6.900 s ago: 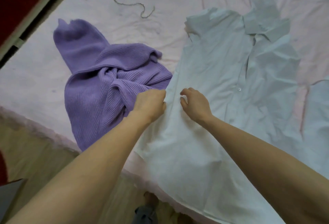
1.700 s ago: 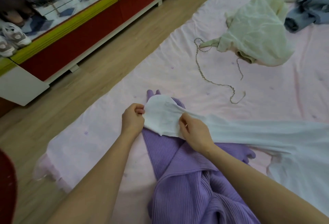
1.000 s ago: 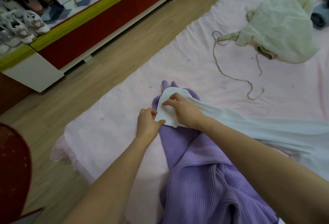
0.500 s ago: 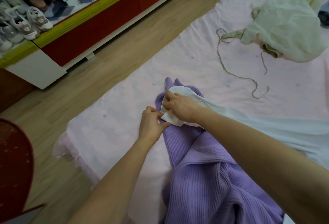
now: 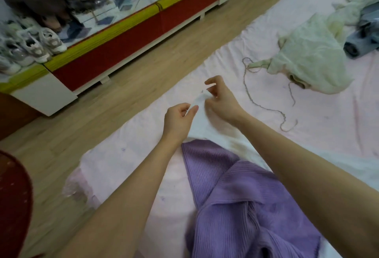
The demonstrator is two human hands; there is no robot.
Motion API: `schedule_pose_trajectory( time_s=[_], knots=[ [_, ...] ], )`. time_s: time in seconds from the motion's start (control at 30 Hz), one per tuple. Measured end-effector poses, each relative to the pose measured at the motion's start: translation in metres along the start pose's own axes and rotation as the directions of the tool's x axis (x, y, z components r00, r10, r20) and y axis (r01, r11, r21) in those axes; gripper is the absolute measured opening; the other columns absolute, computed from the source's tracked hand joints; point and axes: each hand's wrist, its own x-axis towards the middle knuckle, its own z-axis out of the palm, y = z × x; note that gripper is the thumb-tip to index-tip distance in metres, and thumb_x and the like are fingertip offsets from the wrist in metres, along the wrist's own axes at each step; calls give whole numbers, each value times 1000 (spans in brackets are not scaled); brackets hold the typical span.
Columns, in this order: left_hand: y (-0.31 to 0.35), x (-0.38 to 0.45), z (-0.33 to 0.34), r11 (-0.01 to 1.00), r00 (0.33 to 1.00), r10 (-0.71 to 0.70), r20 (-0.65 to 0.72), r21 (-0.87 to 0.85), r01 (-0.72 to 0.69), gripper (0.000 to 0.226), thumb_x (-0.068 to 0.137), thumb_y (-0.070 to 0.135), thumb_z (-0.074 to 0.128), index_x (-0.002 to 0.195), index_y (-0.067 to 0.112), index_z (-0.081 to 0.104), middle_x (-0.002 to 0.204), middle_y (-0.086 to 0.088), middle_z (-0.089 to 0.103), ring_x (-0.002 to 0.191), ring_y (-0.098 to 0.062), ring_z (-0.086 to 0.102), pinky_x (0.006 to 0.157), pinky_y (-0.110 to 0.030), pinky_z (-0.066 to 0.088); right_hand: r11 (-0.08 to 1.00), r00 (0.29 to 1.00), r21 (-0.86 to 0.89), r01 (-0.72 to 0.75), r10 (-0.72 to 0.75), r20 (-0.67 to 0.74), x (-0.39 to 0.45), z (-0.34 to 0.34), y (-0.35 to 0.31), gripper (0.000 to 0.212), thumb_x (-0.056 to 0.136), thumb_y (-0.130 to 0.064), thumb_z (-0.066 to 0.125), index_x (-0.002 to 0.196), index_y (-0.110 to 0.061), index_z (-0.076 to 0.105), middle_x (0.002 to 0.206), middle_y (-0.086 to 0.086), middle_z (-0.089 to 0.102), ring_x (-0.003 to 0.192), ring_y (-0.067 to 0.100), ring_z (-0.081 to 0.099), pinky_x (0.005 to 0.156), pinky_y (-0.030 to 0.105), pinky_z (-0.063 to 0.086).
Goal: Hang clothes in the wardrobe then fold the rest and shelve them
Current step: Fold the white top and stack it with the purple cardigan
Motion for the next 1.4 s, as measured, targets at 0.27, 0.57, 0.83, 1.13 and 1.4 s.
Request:
schedule_pose_trajectory(
  time_s=[0.27, 0.57, 0.83, 1.13, 1.4],
  knots=[
    [-60, 15, 8, 894, 930, -368, 9, 279, 351, 39, 82, 43, 66, 59, 17, 48, 65, 2, 52, 66, -19, 49, 62, -28, 37, 770, 963, -604, -205, 46, -267, -34, 35, 86, 26, 89, -10, 47, 115, -8, 51, 114, 13, 57, 105, 36, 49, 82, 39, 32],
    [-59, 20, 41, 981, 996, -84, 6, 177, 82, 53, 71, 39, 80, 115, 23, 54, 104, 6, 62, 97, -14, 58, 84, -27, 47, 857, 979, -473, -206, 178, -103, -39, 31, 104, 12, 92, -20, 40, 96, -15, 50, 106, 7, 61, 98, 29, 54, 71, 34, 35],
    [-56, 26, 39, 928, 963, 245, 115, 261, -268, 17, 87, 24, 67, 79, 17, 53, 113, 11, 52, 111, -7, 47, 87, -15, 33, 926, 991, -373, -52, 2, -132, -33, 27, 100, 12, 98, -17, 40, 86, -20, 42, 80, 2, 57, 75, 26, 51, 61, 34, 30],
    [-58, 43, 58, 577, 969, 247, 30, 799, -171, 40, 96, 11, 46, 135, 10, 41, 141, -15, 40, 132, -35, 37, 102, -46, 35, 966, 966, -259, 5, -72, -250, -24, 35, 119, 38, 85, 4, 42, 121, -6, 48, 122, 10, 47, 105, 23, 48, 83, 26, 38],
    [-18, -29, 184, 332, 538, 512, 670, 423, -843, 41, 61, 12, 83, 100, 8, 69, 107, -13, 66, 105, -36, 62, 92, -43, 50, 900, 853, -357, -251, 31, -520, -121, -76, 197, 31, 81, 8, 46, 106, -5, 59, 107, 12, 59, 101, 29, 53, 80, 26, 36]
  ],
)
